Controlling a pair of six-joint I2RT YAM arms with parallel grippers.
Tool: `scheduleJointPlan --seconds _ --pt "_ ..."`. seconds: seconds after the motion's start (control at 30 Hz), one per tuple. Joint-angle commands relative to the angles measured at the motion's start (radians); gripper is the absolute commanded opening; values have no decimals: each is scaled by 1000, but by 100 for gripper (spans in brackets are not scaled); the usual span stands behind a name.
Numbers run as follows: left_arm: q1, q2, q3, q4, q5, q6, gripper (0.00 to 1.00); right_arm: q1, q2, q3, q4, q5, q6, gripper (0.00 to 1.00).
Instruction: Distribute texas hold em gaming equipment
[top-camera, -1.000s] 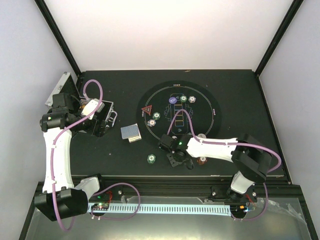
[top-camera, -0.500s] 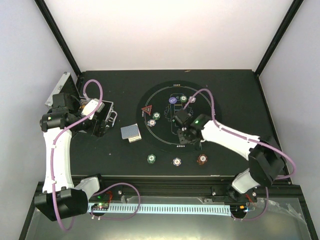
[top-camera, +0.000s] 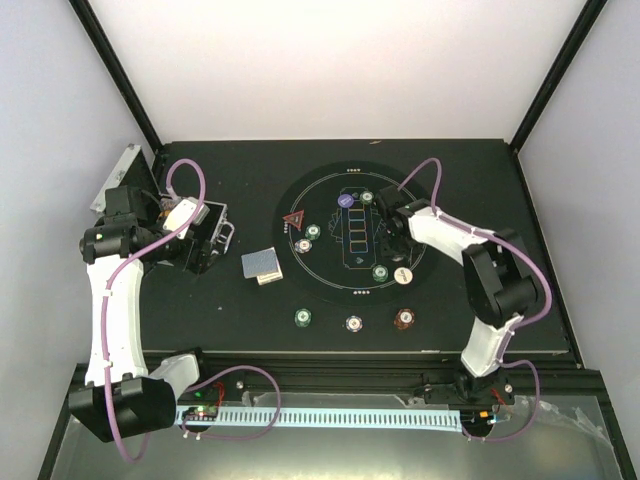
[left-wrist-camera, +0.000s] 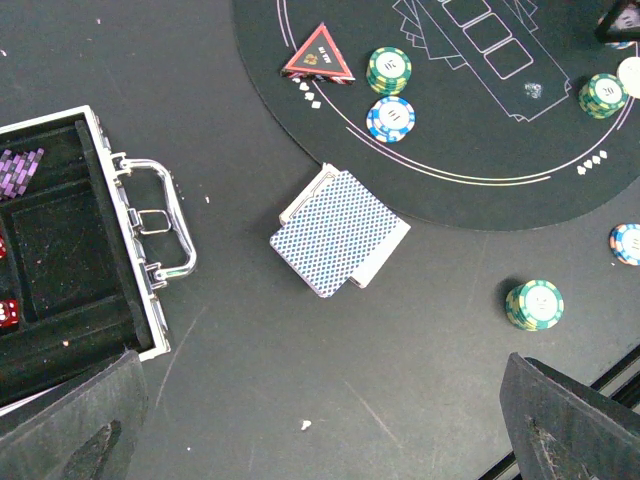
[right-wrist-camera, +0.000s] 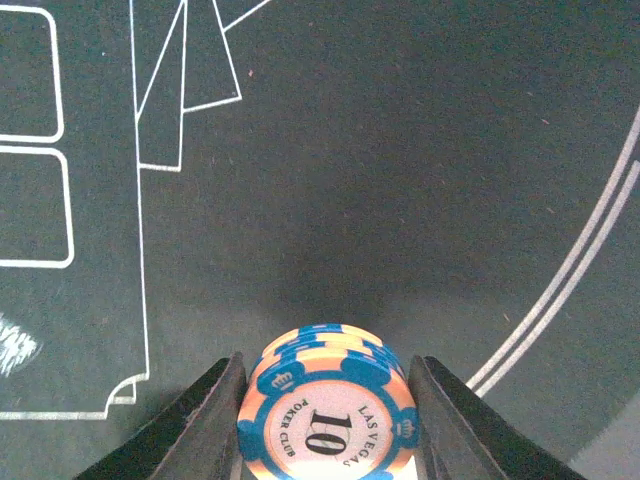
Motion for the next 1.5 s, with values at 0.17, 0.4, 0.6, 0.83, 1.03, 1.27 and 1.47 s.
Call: scheduleJointPlan --seconds 0.17,0.4,0.6,0.83,1.03,1.27,1.47 --pt "7 14 29 0 15 8 99 -37 136 89 57 -24 -38 31" --pt "7 24 37 1 10 12 99 -58 174 79 56 -16 -40 30" --pt "7 27 36 4 10 14 99 -58 138 30 58 -3 -26 30" --pt "7 18 37 4 10 11 99 -59 113 10 51 13 -20 30" --pt "7 15 36 -1 12 11 99 -58 130 40 26 14 -25 49" --pt "7 22 38 -1 16 9 99 -58 60 82 -31 34 -15 77" --pt "7 14 44 -1 23 9 99 -2 -134 29 -80 57 42 84"
